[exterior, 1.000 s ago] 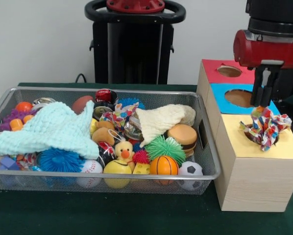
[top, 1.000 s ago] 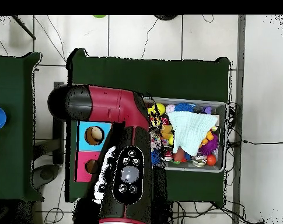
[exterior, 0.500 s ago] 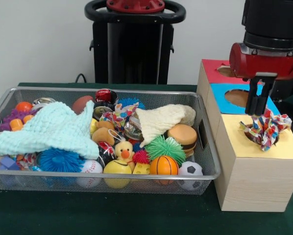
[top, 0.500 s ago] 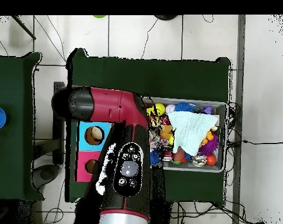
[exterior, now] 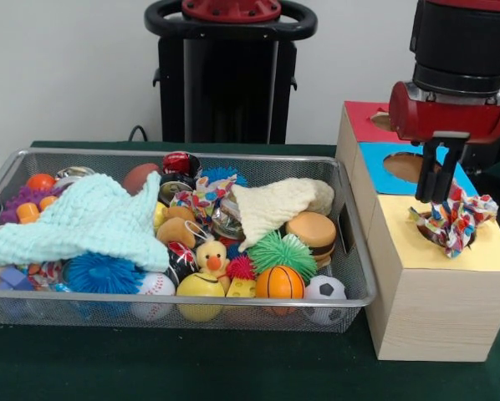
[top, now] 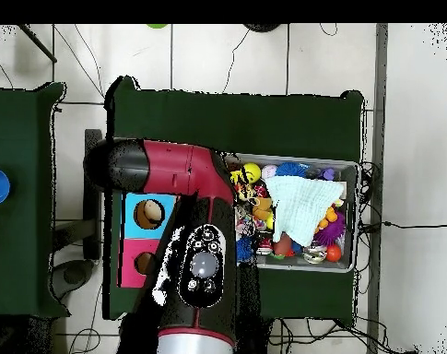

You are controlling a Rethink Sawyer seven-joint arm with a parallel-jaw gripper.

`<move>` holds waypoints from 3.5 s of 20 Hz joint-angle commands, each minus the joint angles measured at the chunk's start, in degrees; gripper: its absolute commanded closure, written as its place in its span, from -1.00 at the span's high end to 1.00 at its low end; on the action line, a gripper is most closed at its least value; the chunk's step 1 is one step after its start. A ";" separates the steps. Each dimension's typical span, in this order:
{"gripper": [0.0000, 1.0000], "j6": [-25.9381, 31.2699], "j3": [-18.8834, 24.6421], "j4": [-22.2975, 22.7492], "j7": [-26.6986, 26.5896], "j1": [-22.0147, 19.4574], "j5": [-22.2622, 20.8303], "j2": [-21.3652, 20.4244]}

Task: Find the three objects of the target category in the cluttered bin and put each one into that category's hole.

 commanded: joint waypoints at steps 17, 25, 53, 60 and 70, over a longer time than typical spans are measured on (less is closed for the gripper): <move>-1.00 -4.59 6.46 1.51 10.17 -1.55 4.02 2.75; -1.00 -7.21 7.26 3.61 10.83 -1.45 4.57 3.08; -1.00 0.39 0.92 0.87 12.06 2.18 2.55 6.74; -1.00 5.42 0.94 -0.56 11.45 2.33 2.65 6.86; -1.00 3.47 1.23 -4.80 9.97 0.60 1.70 12.15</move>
